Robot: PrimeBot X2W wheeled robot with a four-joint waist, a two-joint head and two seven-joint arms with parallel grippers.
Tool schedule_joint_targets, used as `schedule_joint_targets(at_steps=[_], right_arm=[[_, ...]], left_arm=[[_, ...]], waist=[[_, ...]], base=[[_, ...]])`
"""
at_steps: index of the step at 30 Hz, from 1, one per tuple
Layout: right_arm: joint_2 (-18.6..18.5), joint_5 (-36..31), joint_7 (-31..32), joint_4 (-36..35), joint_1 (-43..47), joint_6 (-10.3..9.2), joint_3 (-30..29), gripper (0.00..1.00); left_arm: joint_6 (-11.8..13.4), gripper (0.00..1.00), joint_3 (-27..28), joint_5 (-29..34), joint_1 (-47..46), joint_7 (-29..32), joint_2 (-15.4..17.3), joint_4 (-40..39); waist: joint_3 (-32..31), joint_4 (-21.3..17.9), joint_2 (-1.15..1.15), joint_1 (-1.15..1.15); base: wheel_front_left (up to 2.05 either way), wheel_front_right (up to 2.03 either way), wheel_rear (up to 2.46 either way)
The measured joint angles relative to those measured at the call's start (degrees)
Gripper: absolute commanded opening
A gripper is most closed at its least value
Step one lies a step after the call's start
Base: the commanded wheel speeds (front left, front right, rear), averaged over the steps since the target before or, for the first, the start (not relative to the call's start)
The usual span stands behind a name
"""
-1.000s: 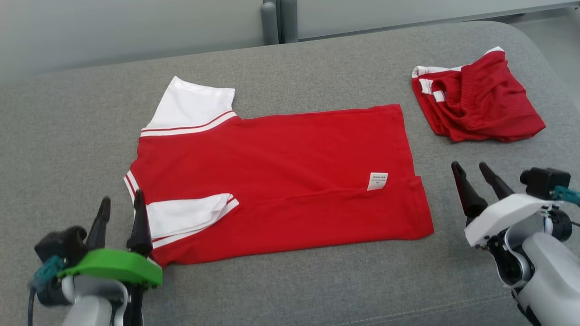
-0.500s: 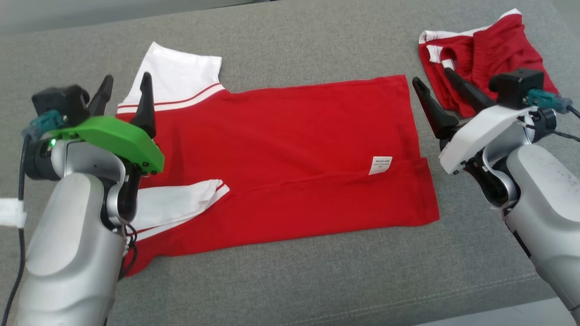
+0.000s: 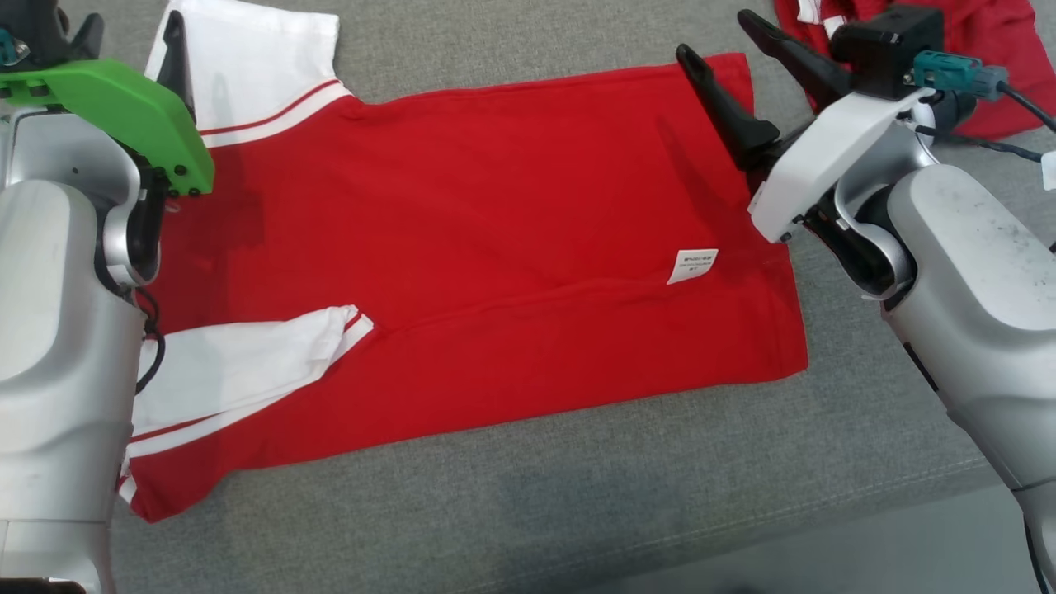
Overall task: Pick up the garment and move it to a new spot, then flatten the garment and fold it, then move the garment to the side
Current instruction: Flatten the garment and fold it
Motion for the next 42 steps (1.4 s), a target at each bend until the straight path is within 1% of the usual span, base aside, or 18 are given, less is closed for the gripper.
schedule_joint_targets(at_steps=[5,11,18,29,30,31,32,33,34,38,42], right_arm=[[1.4,-0.5,0.1,-0.3,-1.4,0.11,0.8,1.00],[1.5,-0.5,0.1,-0.2,-2.2,0.53,1.2,1.00],[2.8,-0.5,0.0,-0.2,-4.1,0.59,1.8,1.00],[3.1,-0.5,-0.6,0.2,-4.6,1.07,2.3,1.00],[3.1,-0.5,-0.6,0.3,-4.6,1.07,2.3,1.00],[3.1,-0.5,-0.8,0.4,-4.6,1.07,2.3,1.00],[3.1,-0.5,-0.9,0.5,-4.6,1.07,2.2,1.00],[3.1,-0.5,-0.9,0.6,-4.6,1.08,2.2,1.00],[3.0,-0.5,-0.9,0.7,-4.6,1.08,2.0,1.00],[1.6,-0.5,-1.5,1.6,-4.9,1.08,0.9,1.00],[1.1,-0.5,-1.6,2.8,-5.7,1.07,0.5,1.00]], left_arm=[[0.0,1.00,0.3,1.2,-2.3,0.5,1.0,3.2],[0.0,1.00,0.4,2.0,-6.3,0.5,1.4,6.4],[0.5,1.00,1.9,2.9,-8.8,0.4,3.8,10.0],[0.5,1.00,3.1,4.1,-11.5,-0.7,4.2,14.5],[0.5,0.95,3.1,4.3,-11.7,-0.9,4.2,14.8],[0.5,0.78,3.1,4.5,-12.0,-1.0,4.2,15.0],[0.5,0.40,3.0,4.5,-12.1,-1.1,4.1,15.3],[0.5,0.06,2.7,4.5,-12.3,-1.2,4.1,15.6],[0.5,0.00,2.2,4.5,-12.5,-1.4,3.8,15.7],[0.1,0.00,0.8,4.6,-13.3,-2.2,1.5,16.4],[-0.7,0.00,-0.2,4.7,-13.4,-3.8,0.8,17.4]], waist=[[3.0,-1.7,0.00,0.00],[6.1,-3.9,0.00,0.00],[8.0,-5.6,0.00,0.00],[9.8,-7.3,0.00,0.00],[9.8,-7.4,0.00,0.00],[9.9,-7.4,0.00,0.00],[9.9,-7.4,0.00,0.00],[10.0,-7.3,0.00,0.00],[10.0,-7.2,0.00,0.00],[10.1,-6.4,0.00,0.00],[9.8,-5.1,0.00,0.00]], base=[[0.00,0.00,0.00],[0.00,0.00,0.00],[0.00,0.00,0.00],[0.00,0.00,0.00],[0.00,0.00,0.00],[0.00,0.00,0.00],[0.00,0.00,0.00],[0.00,0.00,0.00],[0.00,0.00,0.00],[0.00,0.00,0.00],[0.00,0.00,0.00]])
